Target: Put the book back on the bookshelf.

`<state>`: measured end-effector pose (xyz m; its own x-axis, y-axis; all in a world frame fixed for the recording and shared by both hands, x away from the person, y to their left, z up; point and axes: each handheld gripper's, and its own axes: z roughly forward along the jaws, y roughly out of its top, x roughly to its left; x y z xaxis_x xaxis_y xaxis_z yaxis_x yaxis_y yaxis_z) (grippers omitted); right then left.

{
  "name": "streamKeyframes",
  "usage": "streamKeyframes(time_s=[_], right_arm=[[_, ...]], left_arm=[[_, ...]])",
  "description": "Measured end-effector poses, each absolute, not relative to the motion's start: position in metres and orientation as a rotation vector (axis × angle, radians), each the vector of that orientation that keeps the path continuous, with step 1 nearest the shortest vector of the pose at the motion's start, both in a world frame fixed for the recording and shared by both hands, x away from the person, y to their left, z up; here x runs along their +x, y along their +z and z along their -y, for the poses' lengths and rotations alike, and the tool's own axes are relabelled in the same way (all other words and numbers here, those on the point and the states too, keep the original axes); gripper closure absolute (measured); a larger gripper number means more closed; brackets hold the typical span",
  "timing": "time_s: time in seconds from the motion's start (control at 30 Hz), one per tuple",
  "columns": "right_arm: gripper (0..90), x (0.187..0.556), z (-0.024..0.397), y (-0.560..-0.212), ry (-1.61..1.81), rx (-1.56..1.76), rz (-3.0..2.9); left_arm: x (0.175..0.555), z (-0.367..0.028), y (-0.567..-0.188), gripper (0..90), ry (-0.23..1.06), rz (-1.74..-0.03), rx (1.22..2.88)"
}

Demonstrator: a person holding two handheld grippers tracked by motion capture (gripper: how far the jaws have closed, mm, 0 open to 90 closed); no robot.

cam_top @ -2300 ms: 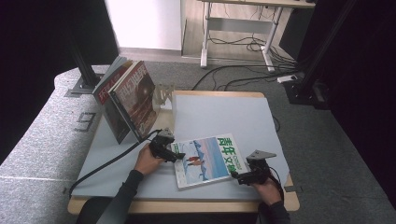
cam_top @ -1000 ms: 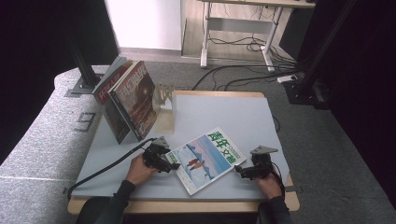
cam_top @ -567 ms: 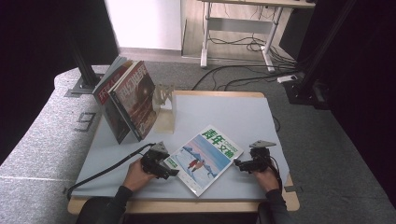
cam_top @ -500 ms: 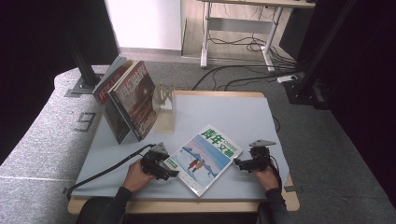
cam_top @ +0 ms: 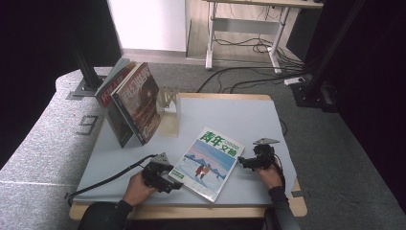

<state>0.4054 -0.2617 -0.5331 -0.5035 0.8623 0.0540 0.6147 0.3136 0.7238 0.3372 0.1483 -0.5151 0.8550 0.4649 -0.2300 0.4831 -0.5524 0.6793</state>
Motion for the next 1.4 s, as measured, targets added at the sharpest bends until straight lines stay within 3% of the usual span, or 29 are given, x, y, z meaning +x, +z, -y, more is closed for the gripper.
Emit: streamKeyframes(time_s=[0.13,0.3,0.4,0.83,1.33,1.4], right_arm=[[5.3,0.404,0.263,-0.531,1.042,1.330,-2.241],[5.0,0.399,0.260,-0.526,1.084,1.324,-2.253],[0.4,0.394,0.248,-0.524,1.116,1.288,-2.288],[3.2,0.391,0.220,-0.526,1.133,1.218,-2.366],[2.6,0.416,0.210,-0.526,1.116,1.242,-2.343],[2.6,0.422,0.207,-0.526,1.113,1.245,-2.342]], left_arm=[[0.331,-0.150,-0.516,11.7,-0.015,-0.681,2.243],[0.328,-0.151,-0.518,12.0,-0.006,-0.688,2.248],[0.326,-0.151,-0.519,13.5,0.005,-0.688,2.257],[0.322,-0.148,-0.519,17.1,-0.019,-0.692,2.238],[0.313,-0.135,-0.517,27.2,-0.017,-0.597,2.261],[0.313,-0.134,-0.516,34.3,-0.008,-0.587,2.270]])
